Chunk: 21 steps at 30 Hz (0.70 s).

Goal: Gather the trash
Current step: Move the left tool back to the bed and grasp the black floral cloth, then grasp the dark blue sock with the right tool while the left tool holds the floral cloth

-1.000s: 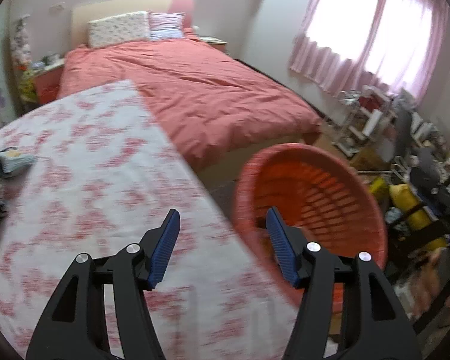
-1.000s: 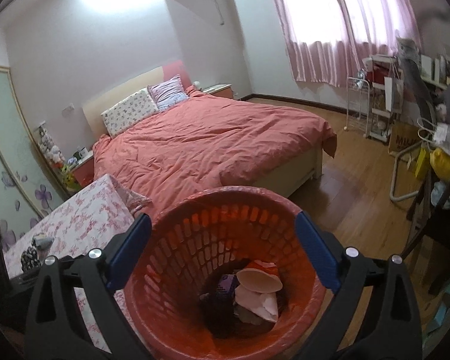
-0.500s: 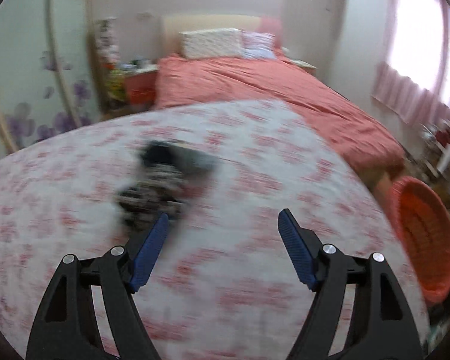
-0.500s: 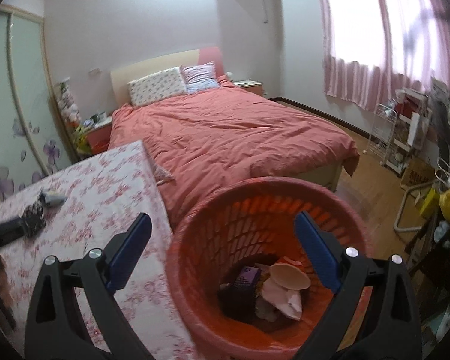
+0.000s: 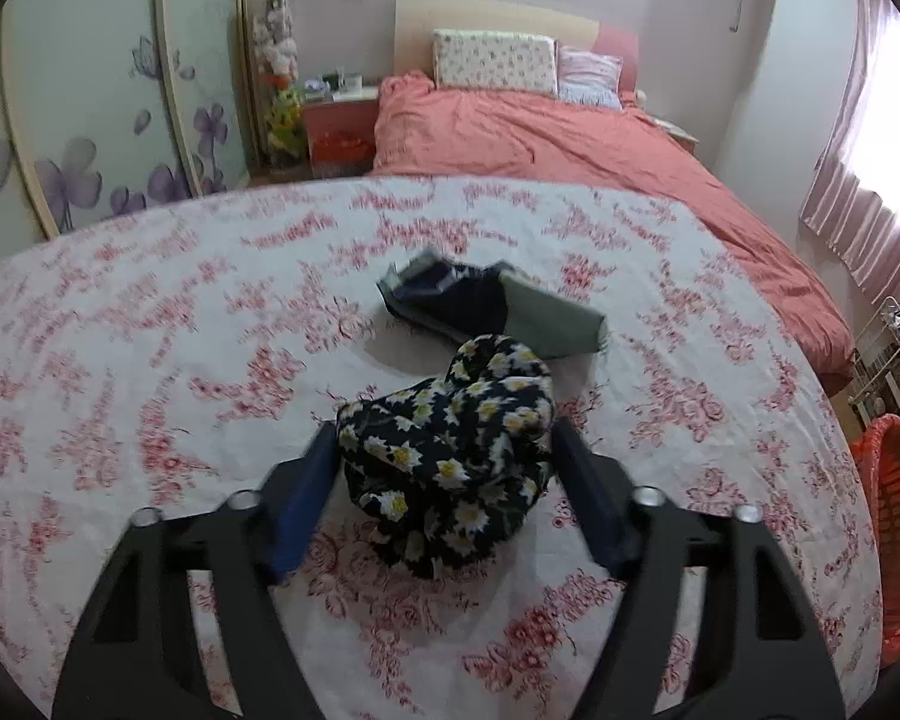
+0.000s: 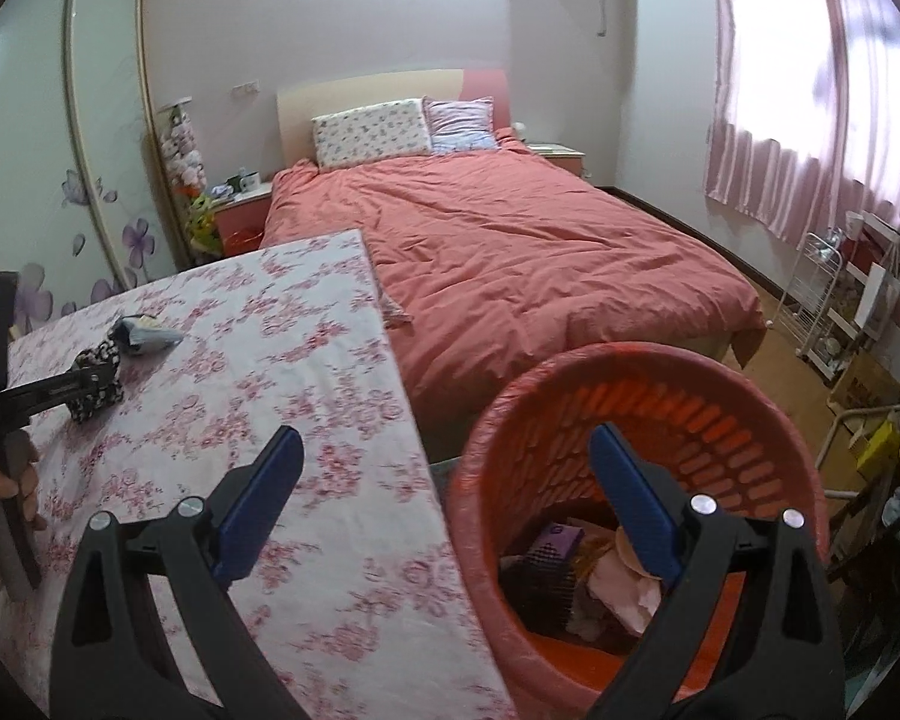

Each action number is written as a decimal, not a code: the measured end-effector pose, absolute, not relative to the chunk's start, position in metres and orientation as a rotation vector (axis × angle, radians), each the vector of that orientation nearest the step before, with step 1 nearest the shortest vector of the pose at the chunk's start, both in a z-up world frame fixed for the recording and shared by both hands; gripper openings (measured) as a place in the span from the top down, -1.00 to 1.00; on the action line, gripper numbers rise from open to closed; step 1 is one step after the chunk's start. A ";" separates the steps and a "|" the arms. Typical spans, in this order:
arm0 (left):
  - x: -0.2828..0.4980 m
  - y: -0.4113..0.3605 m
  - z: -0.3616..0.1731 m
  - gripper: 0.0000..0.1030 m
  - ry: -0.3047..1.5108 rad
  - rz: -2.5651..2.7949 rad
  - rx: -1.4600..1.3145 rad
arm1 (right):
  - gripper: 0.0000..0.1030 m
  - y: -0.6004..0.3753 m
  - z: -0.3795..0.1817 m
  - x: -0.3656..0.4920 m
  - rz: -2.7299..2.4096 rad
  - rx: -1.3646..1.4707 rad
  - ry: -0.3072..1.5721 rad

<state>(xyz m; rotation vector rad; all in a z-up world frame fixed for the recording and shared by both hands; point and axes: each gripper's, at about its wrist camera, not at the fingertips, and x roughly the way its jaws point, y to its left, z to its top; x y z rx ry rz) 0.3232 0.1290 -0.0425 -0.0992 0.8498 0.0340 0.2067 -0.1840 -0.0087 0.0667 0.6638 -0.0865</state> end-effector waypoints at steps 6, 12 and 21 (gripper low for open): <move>0.322 0.145 -0.049 0.59 0.863 -0.018 -0.143 | -0.82 -0.152 -0.007 0.225 -0.014 0.049 0.673; 0.305 0.178 -0.037 0.61 0.835 -0.002 -0.167 | -0.80 -0.095 -0.005 0.259 0.120 0.031 0.684; 0.290 0.235 -0.022 0.61 0.796 0.069 -0.198 | -0.52 0.019 -0.013 0.345 0.324 0.003 0.735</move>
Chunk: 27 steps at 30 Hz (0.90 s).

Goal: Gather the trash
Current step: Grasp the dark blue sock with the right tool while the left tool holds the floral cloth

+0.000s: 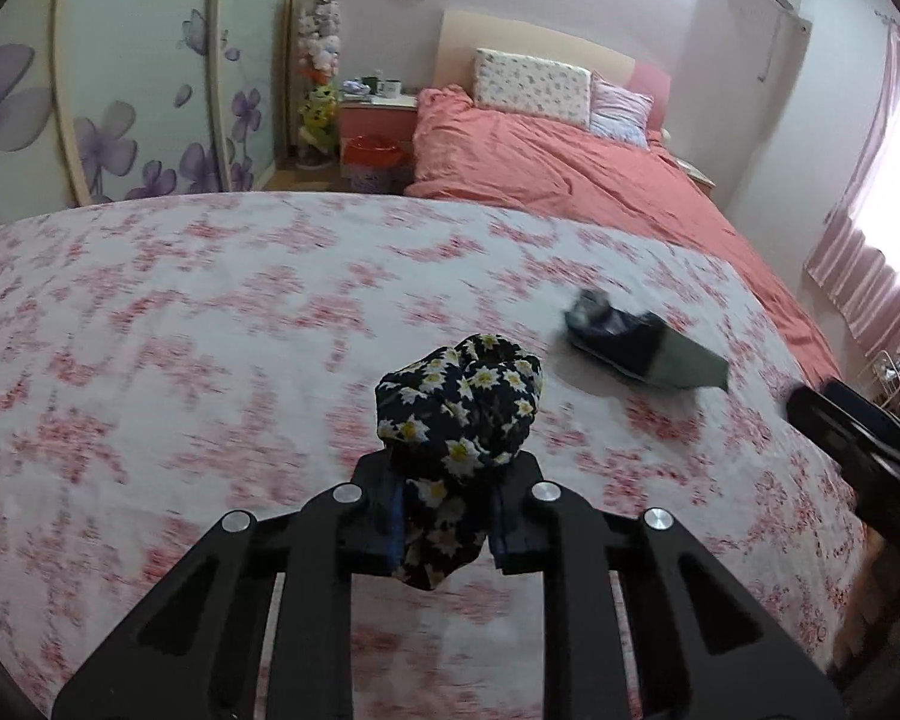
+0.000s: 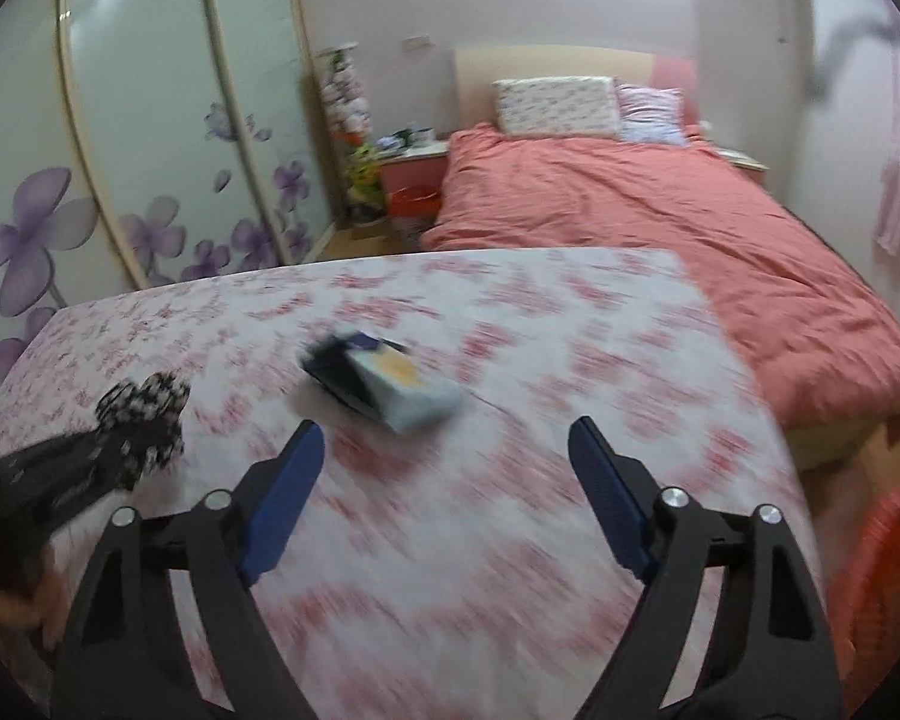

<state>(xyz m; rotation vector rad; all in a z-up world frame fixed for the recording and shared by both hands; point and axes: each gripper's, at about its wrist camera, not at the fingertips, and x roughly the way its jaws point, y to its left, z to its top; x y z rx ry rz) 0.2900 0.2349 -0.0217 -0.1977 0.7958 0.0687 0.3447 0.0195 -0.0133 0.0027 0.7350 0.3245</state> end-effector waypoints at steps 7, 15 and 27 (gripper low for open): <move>0.290 0.255 -0.026 0.61 0.800 0.082 -0.216 | -0.21 0.069 -0.038 0.393 0.297 -0.122 0.808; 0.287 0.252 -0.026 0.61 0.808 0.069 -0.226 | 0.69 0.048 -0.045 0.376 0.269 -0.093 0.847; 0.265 0.207 -0.008 0.61 0.783 0.010 -0.198 | 0.83 -0.025 -0.016 0.306 0.195 0.047 0.822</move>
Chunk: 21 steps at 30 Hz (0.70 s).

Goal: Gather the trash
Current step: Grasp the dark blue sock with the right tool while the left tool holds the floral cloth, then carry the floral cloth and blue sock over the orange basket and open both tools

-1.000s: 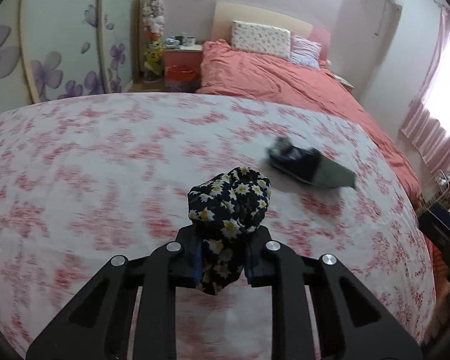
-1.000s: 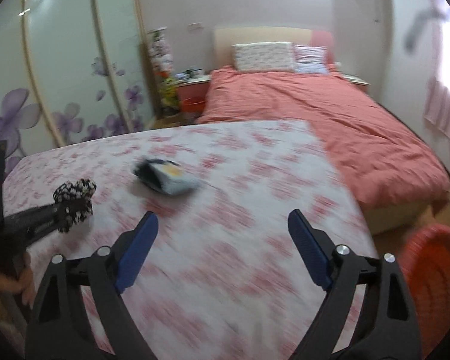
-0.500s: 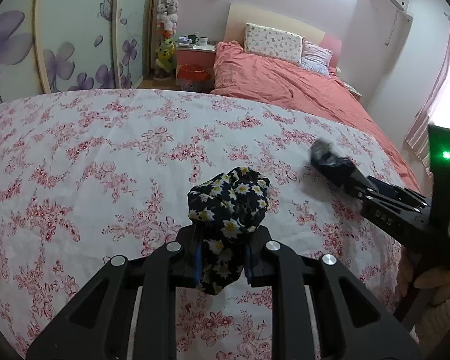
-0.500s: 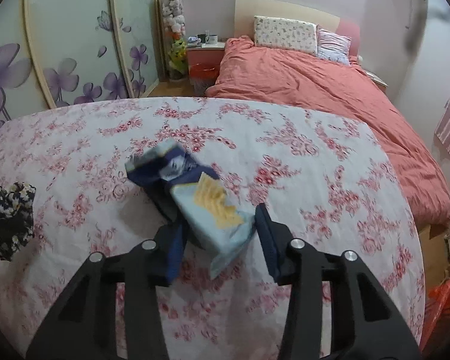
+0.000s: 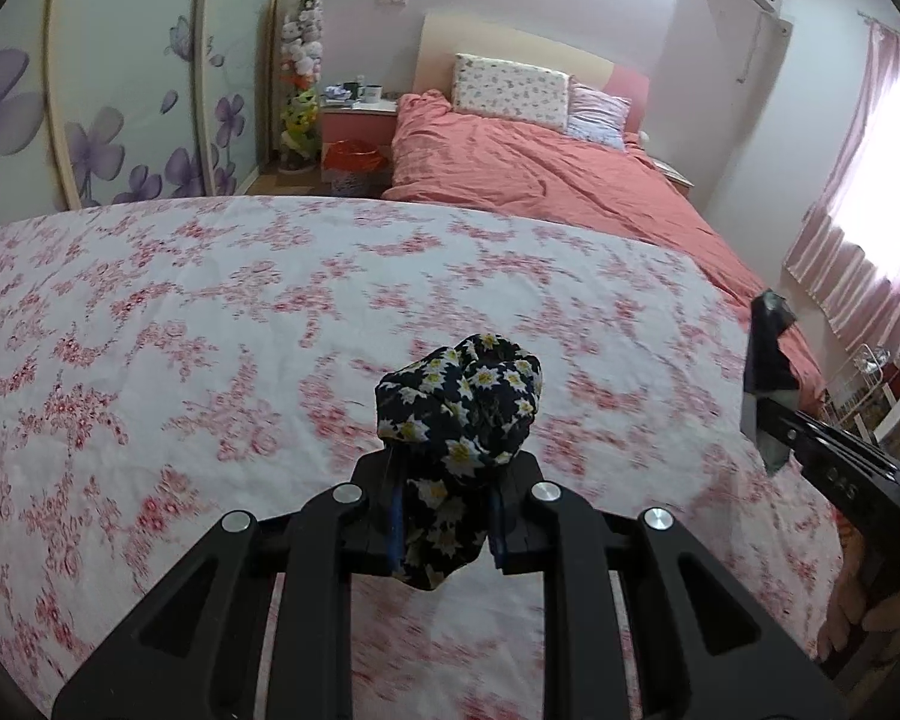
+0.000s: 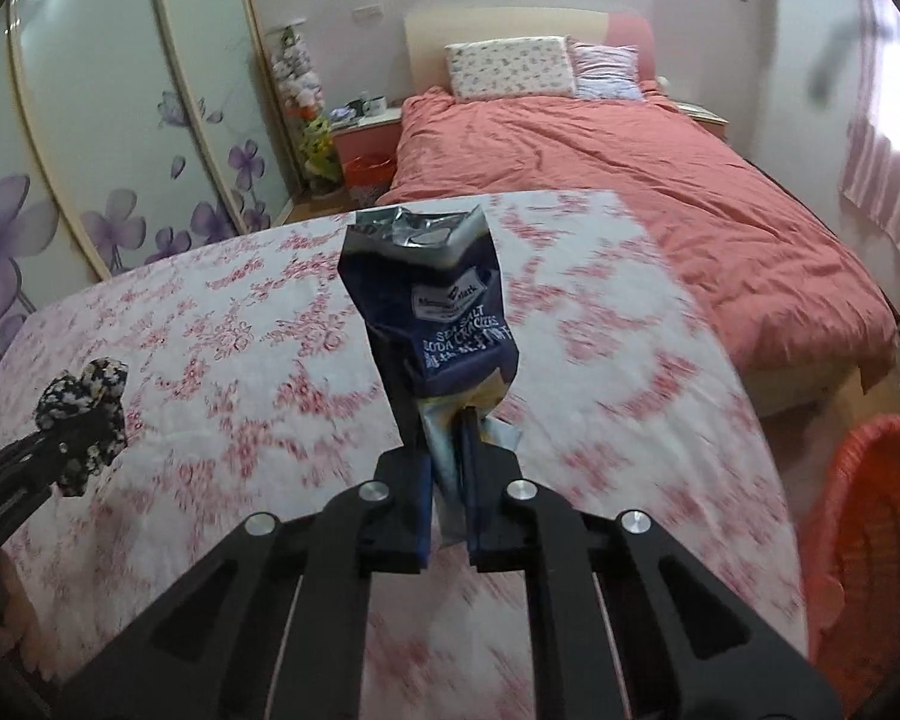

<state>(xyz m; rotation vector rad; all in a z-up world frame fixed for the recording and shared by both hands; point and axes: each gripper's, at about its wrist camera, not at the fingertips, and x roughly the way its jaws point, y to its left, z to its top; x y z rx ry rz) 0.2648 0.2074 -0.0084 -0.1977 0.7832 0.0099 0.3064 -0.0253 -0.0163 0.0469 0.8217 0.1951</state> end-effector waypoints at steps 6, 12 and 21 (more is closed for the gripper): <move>0.254 0.173 0.002 0.61 0.770 -0.046 -0.180 | 0.83 -0.061 -0.001 0.268 0.146 0.076 0.783; 0.243 0.134 0.015 0.61 0.752 -0.104 -0.146 | 0.83 -0.095 0.009 0.238 0.107 0.104 0.756; 0.225 0.087 0.034 0.61 0.723 -0.187 -0.118 | 0.82 -0.143 0.020 0.201 0.079 0.195 0.705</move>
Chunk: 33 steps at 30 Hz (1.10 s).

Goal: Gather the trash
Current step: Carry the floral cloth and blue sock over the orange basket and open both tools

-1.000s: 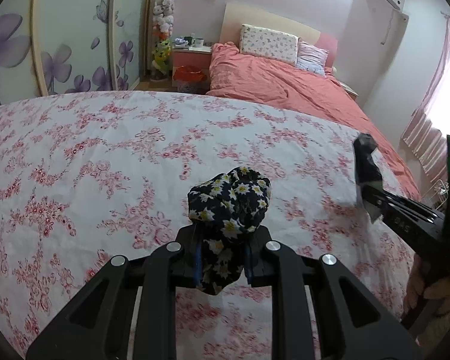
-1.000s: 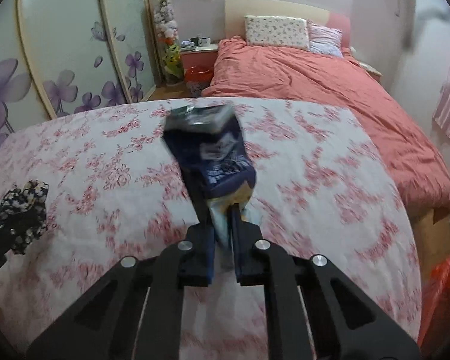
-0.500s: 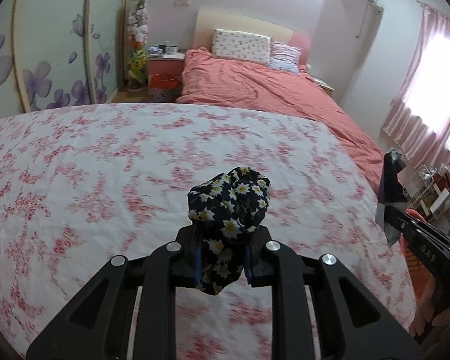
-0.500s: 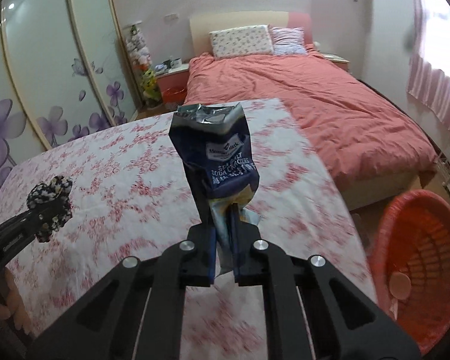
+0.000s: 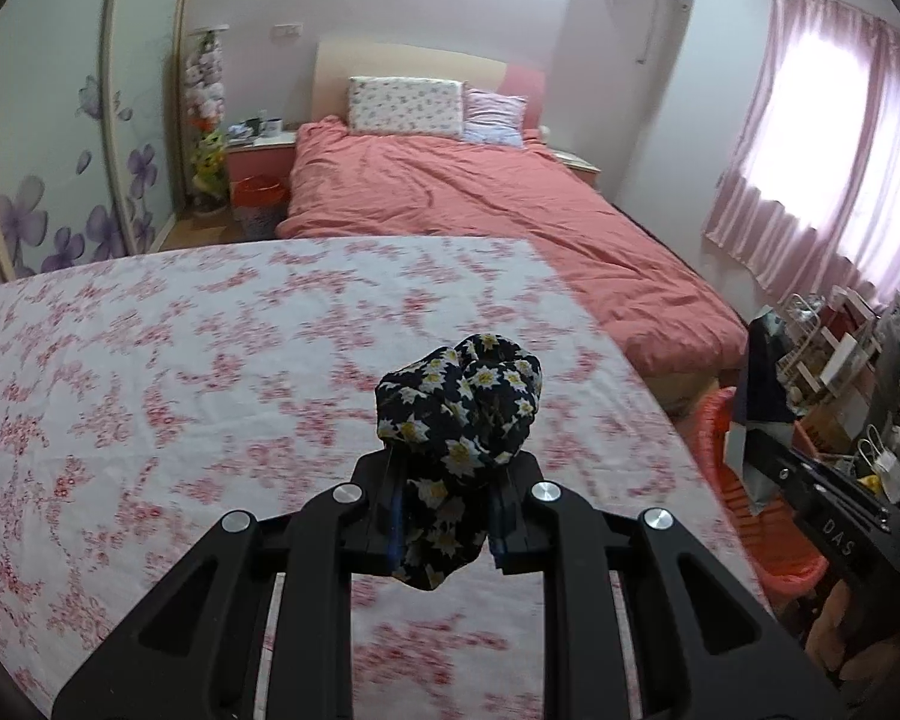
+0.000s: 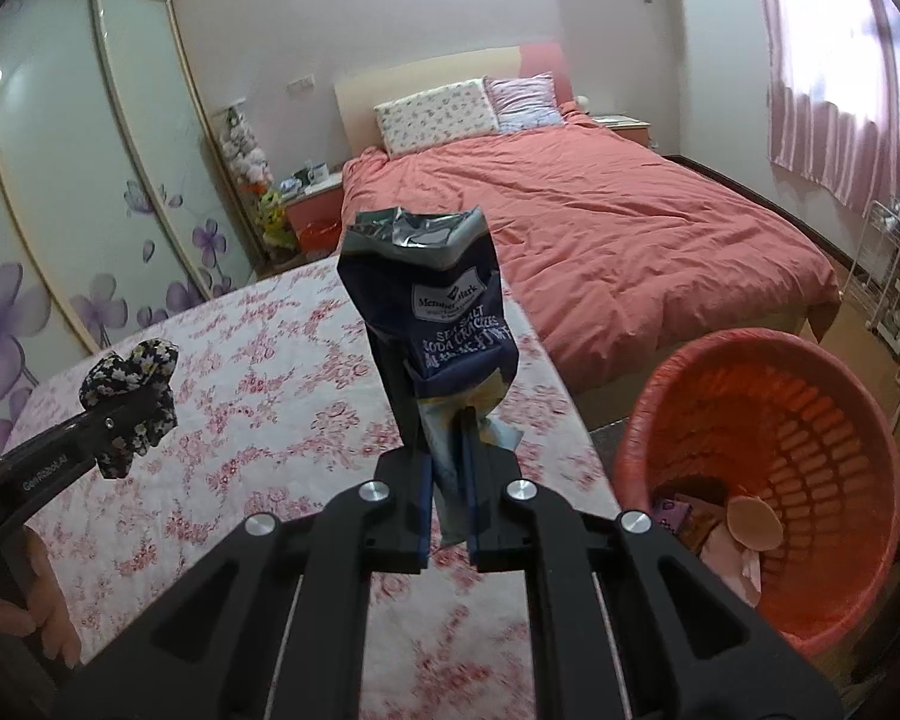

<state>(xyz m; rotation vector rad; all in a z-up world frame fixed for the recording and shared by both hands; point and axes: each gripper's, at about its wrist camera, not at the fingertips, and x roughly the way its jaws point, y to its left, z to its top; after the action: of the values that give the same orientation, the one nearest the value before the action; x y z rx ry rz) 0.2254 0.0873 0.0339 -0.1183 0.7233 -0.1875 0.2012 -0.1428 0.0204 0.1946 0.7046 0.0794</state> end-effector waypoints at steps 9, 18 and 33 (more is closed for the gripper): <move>0.207 0.030 0.050 0.61 0.700 -0.316 -0.102 | 0.82 -0.196 0.032 0.157 -0.006 0.257 0.630; 0.201 -0.044 0.052 0.61 0.695 -0.473 -0.066 | 0.82 -0.251 0.036 0.124 -0.134 0.271 0.581; 0.200 -0.139 0.032 0.61 0.743 -0.663 -0.018 | 0.82 -0.322 0.025 0.100 -0.218 0.379 0.553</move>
<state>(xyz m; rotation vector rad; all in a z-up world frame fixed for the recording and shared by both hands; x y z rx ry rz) 0.1996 -0.1394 0.0322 -0.0179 0.7429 -0.6634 0.0995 -0.3219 0.0252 0.3794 0.5525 -0.2184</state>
